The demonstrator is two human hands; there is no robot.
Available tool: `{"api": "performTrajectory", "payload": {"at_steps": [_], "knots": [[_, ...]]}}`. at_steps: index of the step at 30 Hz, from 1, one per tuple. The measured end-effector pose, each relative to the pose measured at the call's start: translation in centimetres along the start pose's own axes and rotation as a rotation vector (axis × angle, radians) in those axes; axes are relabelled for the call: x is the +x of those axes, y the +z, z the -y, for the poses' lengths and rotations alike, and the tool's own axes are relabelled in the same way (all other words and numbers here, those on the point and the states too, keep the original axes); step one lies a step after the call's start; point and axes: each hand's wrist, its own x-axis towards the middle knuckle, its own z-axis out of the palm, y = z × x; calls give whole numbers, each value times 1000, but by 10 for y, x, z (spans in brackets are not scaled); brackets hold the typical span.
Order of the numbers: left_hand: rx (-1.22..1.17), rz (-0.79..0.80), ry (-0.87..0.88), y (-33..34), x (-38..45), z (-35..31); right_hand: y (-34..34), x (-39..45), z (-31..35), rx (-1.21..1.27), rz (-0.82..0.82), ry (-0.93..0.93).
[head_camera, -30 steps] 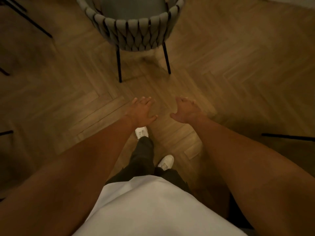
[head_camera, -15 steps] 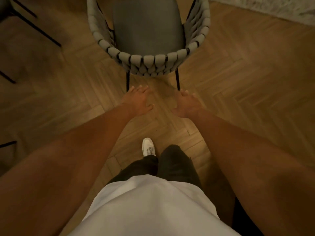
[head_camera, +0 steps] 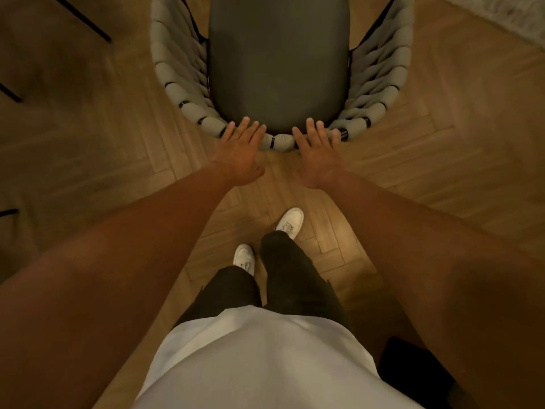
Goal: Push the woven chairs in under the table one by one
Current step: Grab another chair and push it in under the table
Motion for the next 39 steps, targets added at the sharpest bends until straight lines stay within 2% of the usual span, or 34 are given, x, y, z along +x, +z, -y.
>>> {"api": "performTrajectory", "payload": {"at_steps": [4,8,14,24,39], "knots": [[24,77,-31,-4,33,1,-14,41,-13,-81,75,-83],[85,154,-46,-15,53,-2,-29,63,-19,-32,184,-55],[59,130,-80,-23,53,-4,-23,60,-14,-85,133,20],[106,124,89,6,-1,-11,21,-3,15,-28,136,122],[288,133,471,55,-105,-8,113,-143,123,280,128,486]]}}
